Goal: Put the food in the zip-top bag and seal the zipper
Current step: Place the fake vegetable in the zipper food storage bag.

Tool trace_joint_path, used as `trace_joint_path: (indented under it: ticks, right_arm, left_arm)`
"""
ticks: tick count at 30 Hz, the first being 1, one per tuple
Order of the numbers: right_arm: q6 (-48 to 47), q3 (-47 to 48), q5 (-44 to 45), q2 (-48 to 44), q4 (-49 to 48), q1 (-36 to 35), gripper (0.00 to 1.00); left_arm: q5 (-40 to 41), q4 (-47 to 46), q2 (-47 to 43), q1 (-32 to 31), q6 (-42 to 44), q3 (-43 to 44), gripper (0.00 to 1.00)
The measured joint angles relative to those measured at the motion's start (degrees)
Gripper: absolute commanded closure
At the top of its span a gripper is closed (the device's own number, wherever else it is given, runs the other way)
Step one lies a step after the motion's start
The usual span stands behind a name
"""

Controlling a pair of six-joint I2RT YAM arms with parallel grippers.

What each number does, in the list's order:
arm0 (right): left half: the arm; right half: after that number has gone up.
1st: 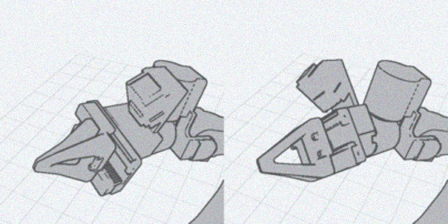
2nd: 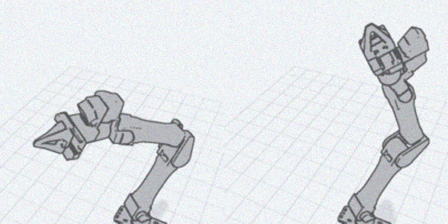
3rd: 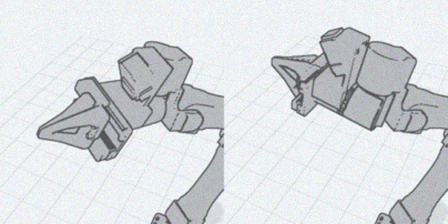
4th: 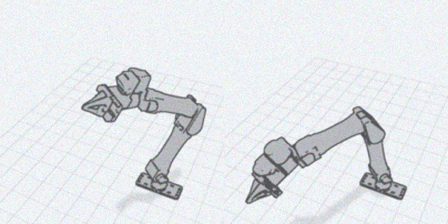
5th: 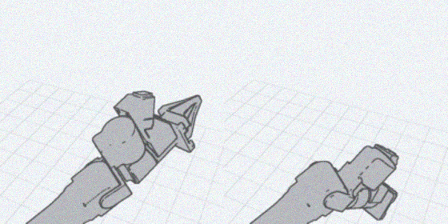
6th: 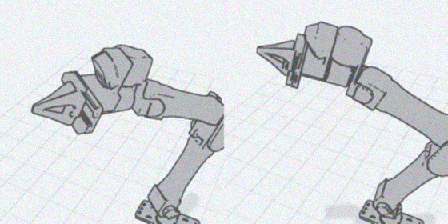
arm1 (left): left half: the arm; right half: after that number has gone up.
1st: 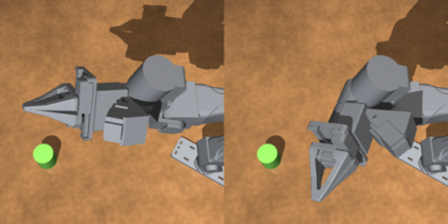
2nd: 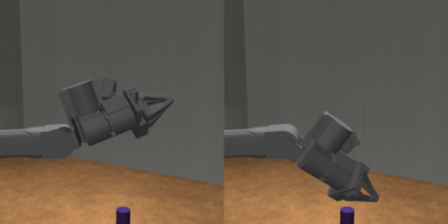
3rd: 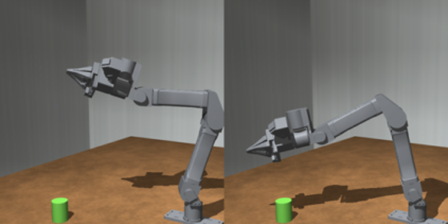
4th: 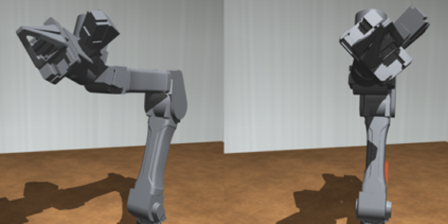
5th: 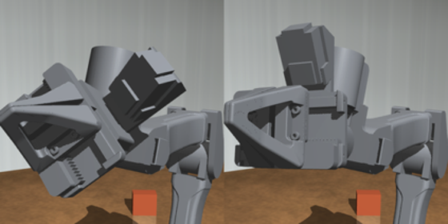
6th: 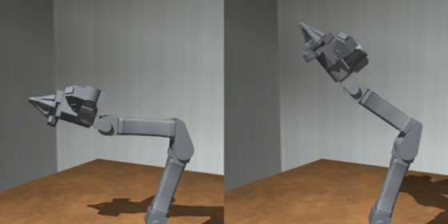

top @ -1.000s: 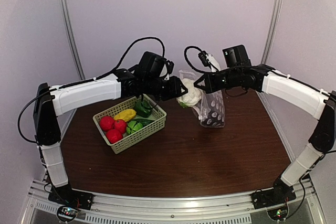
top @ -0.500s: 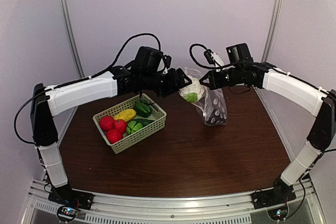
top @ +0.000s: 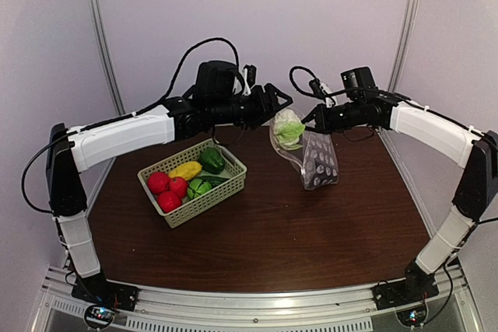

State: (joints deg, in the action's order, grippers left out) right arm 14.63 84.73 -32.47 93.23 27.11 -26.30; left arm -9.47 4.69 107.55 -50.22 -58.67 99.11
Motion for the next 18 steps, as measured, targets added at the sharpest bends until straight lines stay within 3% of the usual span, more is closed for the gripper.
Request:
trace_joint_path:
  ticks: [8, 18]
  right_arm:
    - [12.2, -4.9, -12.0, 0.0, -11.7, 6.3, 1.0]
    - [12.2, -5.0, -15.3, -2.2, -15.1, 5.2, 1.0]
  left_arm:
    - [-0.4, -1.6, 1.1, 0.0, -1.7, -2.4, 0.31]
    - [-1.7, -2.1, 4.1, -0.6, -2.6, -5.0, 0.36]
